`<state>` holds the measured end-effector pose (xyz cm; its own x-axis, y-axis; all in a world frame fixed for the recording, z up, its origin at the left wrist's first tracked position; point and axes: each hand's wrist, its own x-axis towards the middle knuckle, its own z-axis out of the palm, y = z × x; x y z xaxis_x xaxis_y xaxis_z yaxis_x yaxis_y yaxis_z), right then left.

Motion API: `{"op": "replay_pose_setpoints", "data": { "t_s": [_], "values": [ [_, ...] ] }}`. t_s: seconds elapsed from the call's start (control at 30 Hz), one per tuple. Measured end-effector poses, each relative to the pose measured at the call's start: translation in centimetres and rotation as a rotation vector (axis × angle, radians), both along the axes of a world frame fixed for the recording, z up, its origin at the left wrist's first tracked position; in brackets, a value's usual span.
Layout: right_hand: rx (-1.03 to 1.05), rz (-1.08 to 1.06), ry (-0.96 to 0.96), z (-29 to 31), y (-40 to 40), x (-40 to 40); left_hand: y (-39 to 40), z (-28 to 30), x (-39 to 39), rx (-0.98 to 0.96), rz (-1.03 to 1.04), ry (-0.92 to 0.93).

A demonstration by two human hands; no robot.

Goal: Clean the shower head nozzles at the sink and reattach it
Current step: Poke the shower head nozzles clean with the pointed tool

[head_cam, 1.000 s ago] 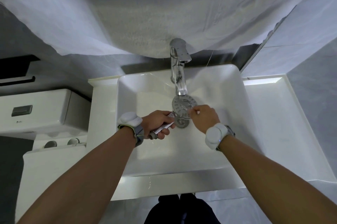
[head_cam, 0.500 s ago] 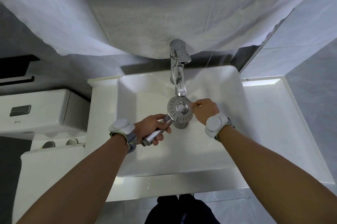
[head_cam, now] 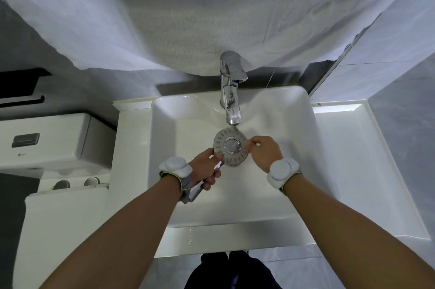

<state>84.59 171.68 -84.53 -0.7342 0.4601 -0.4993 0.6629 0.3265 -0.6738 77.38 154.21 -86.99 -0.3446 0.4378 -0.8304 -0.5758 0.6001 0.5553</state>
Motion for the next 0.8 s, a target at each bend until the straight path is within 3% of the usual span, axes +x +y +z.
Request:
{"op": "replay_pose_setpoints", "data": {
  "t_s": [0.17,0.3,0.43,0.57,0.7,0.8],
  "values": [
    [0.038,0.131,-0.019,-0.3,-2.9,1.2,0.2,-0.2,0.3,-0.023,-0.050,-0.002],
    [0.067,-0.068,-0.029,-0.2,-1.0,0.7,0.1,-0.1,0.7,-0.023,-0.053,0.013],
    [0.074,0.138,-0.043,-0.5,-3.5,1.6,0.2,-0.2,0.7,-0.044,-0.044,0.041],
    [0.088,-0.075,-0.035,-0.7,-0.8,0.8,0.0,0.0,1.1,-0.021,-0.041,0.027],
    [0.064,0.093,-0.013,-1.1,-3.0,1.4,0.1,-0.1,1.0,0.013,0.049,-0.021],
    [0.061,-0.034,-0.060,-1.1,-1.1,0.6,-0.4,0.2,0.9,0.013,0.074,-0.068]
  ]
}}
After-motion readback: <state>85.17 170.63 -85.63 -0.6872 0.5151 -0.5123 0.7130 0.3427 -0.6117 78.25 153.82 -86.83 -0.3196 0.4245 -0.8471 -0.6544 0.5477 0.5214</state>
